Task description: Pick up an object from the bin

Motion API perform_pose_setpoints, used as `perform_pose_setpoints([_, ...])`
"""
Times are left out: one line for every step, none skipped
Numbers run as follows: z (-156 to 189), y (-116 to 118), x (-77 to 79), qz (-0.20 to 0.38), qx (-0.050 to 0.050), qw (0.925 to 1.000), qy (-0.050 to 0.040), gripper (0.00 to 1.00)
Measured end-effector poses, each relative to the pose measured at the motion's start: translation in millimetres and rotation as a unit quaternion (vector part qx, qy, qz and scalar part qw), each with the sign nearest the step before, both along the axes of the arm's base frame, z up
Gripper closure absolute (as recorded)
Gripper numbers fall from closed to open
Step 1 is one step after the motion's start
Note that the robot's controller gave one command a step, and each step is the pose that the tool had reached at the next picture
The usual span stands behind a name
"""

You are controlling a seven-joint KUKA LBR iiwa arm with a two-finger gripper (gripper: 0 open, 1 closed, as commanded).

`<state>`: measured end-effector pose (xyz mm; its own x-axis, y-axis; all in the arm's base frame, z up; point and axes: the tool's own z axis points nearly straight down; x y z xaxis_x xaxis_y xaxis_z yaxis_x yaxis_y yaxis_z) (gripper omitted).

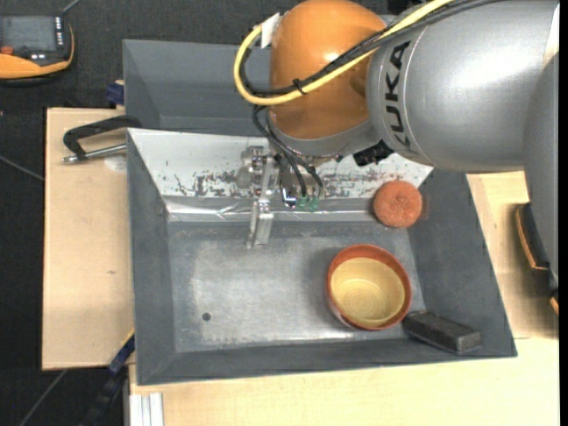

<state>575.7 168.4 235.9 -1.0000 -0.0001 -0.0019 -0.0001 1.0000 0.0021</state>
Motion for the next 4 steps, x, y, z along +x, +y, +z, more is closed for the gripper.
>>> perform_pose_setpoints([-49.7,-56.3,-25.2,0.168,-0.001,0.9859,0.0010,0.00])
perform_pose_setpoints([-107.4,-135.2,-61.4,0.325,-0.001,0.9456,0.0018,0.00])
perform_pose_setpoints([-152.2,-222.2,-64.4,0.382,-0.002,0.9240,0.0016,0.00])
perform_pose_setpoints([-116.2,-212.3,-27.3,0.541,-0.003,0.8411,-0.0033,0.00])
